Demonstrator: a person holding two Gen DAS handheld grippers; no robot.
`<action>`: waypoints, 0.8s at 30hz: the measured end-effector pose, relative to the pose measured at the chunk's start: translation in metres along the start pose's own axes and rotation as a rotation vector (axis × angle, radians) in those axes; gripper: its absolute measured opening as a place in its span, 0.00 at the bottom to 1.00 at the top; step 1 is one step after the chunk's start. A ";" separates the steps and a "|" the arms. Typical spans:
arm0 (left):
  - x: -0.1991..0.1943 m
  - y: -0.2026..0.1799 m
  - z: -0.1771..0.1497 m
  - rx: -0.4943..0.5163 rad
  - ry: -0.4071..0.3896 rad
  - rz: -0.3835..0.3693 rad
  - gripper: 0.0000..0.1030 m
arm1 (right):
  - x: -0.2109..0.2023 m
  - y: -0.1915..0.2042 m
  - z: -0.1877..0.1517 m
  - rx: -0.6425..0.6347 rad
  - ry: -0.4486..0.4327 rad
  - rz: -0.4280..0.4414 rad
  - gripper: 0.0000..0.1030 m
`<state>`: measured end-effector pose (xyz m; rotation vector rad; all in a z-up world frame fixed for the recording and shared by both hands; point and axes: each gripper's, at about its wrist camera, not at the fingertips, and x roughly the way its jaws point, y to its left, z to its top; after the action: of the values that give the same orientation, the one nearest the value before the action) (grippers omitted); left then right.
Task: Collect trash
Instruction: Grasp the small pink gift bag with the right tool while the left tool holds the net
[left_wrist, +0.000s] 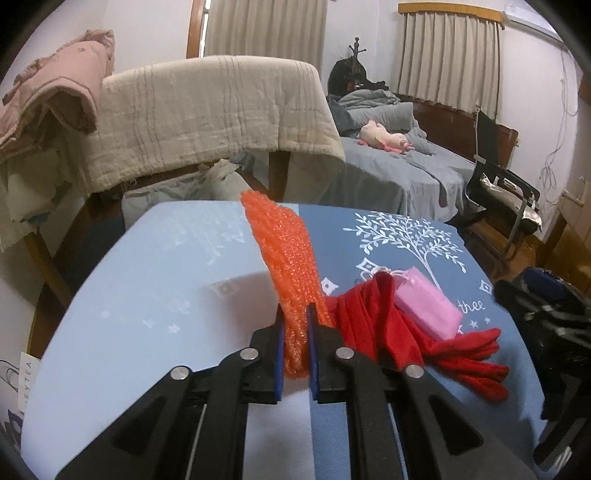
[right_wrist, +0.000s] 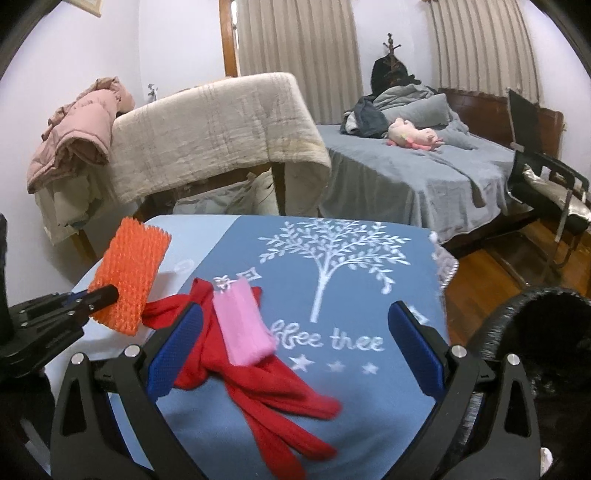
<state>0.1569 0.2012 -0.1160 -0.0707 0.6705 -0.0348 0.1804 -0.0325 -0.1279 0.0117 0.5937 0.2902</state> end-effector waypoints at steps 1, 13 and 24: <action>0.000 0.001 0.000 0.000 -0.001 0.003 0.10 | 0.004 0.003 0.000 -0.004 0.006 0.003 0.92; 0.002 0.005 -0.005 -0.007 0.008 0.012 0.10 | 0.050 0.019 -0.005 -0.020 0.126 0.045 0.67; 0.001 -0.001 -0.005 0.004 0.006 0.007 0.10 | 0.064 0.024 -0.009 -0.030 0.211 0.127 0.21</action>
<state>0.1540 0.2002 -0.1204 -0.0647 0.6766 -0.0293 0.2191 0.0070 -0.1683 -0.0108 0.7996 0.4270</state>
